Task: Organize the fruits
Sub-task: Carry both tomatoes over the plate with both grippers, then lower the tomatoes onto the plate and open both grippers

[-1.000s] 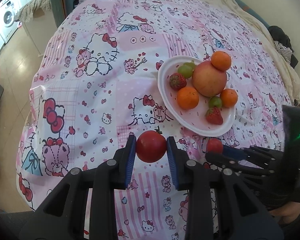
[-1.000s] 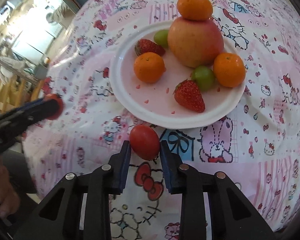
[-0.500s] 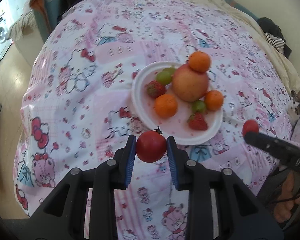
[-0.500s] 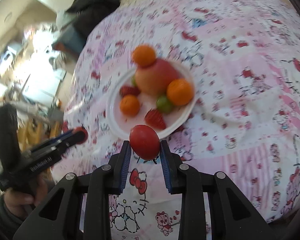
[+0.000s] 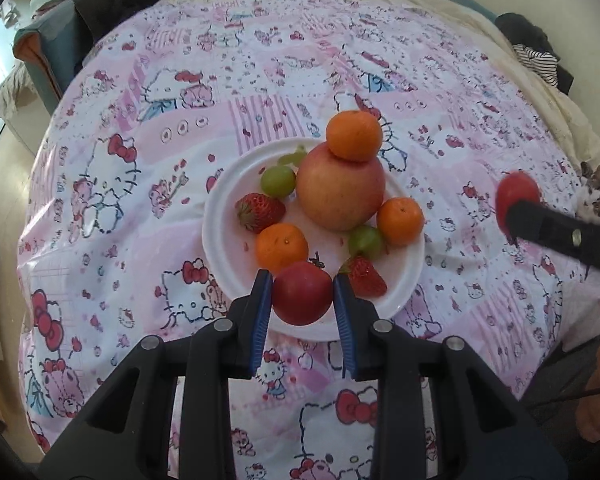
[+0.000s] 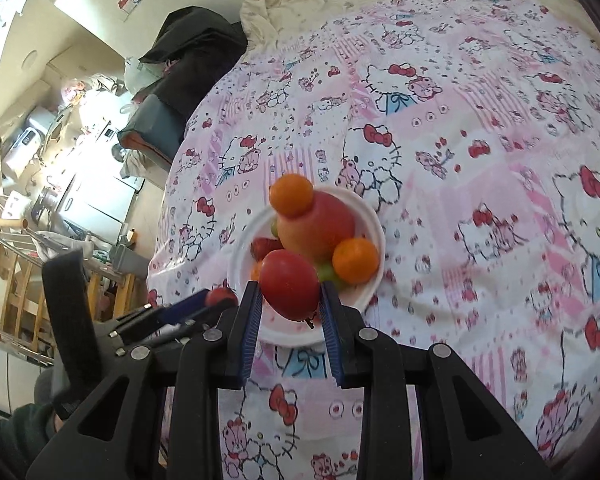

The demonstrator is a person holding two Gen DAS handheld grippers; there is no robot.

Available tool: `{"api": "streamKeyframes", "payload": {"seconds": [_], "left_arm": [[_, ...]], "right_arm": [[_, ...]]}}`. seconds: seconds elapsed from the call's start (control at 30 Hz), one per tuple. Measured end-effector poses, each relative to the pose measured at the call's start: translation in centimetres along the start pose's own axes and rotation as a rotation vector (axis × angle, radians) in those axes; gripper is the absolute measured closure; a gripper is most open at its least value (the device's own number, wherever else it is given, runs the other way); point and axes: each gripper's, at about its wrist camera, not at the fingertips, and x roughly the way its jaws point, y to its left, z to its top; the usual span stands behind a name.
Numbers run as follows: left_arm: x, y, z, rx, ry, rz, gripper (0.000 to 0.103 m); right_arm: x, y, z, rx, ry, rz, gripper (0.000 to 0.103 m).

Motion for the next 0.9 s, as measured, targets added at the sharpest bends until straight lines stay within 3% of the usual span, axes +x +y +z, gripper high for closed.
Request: {"api": "streamKeyframes", "payload": {"seconds": [0.27,0.53,0.9], "left_arm": [[3.3,0.4,0.1,-0.016,0.08,0.007,0.076],[5.0,0.7,0.4,-0.039,0.114,-0.01,0.075],[4.8,0.8,0.3,-0.047,0.129,-0.019,0.074]], "right_arm": [[5.5,-1.3,2.9,0.045,0.124,0.008,0.072],[8.6,-2.6,2.3,0.137,0.214,0.046,0.072],[10.6,-1.9,2.2,0.138,0.26,0.047,0.071]]}}
